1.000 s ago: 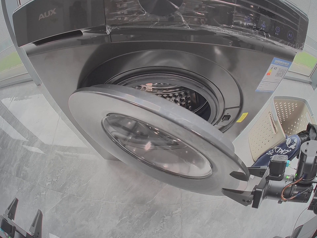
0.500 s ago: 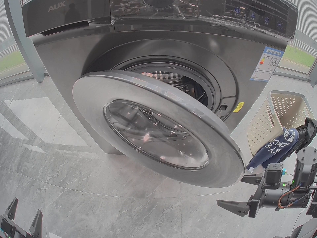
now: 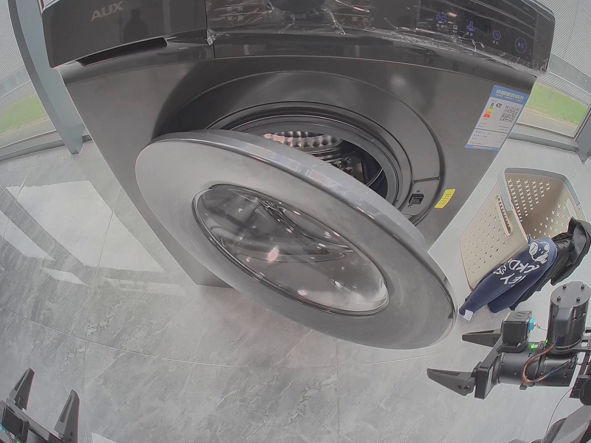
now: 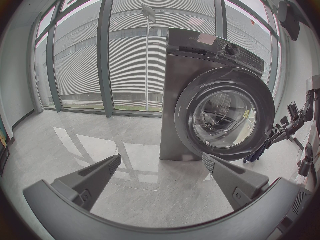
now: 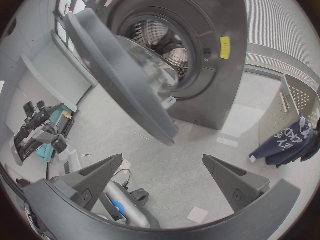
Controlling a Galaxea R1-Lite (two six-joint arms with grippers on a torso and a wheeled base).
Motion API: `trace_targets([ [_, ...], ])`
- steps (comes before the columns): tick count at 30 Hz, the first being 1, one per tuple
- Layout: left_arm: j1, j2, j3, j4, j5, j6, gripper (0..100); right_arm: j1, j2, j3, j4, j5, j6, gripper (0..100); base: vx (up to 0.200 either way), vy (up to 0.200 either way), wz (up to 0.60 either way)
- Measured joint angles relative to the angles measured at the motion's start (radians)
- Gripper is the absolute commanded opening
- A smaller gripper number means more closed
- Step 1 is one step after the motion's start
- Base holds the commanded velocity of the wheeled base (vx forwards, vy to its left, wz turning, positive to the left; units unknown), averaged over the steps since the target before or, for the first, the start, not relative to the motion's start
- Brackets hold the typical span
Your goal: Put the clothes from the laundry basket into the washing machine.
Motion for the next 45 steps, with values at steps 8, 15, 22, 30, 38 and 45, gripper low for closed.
trace_targets([
  [8,0.000,0.000,0.000,0.000,0.000,0.000,100,-0.146,0.049,0.006,-0.007,0.001,-0.033,100,0.000,0.000,0.00],
  [15,0.000,0.000,0.000,0.000,0.000,0.000,100,-0.191,0.095,-0.060,-0.057,-0.002,-0.023,100,0.000,0.000,0.00],
  [22,0.000,0.000,0.000,0.000,0.000,0.000,100,-0.201,0.157,-0.088,-0.205,-0.005,0.002,100,0.000,0.000,0.00],
  [30,0.000,0.000,0.000,0.000,0.000,0.000,100,-0.133,0.195,-0.043,-0.222,-0.001,0.005,100,0.000,0.000,0.00],
  [38,0.000,0.000,0.000,0.000,0.000,0.000,100,-0.048,0.177,-0.026,-0.225,0.005,0.026,100,0.000,0.000,0.00],
  [45,0.000,0.000,0.000,0.000,0.000,0.000,100,-0.054,0.188,-0.053,-0.246,-0.011,0.045,100,0.000,0.000,0.00],
])
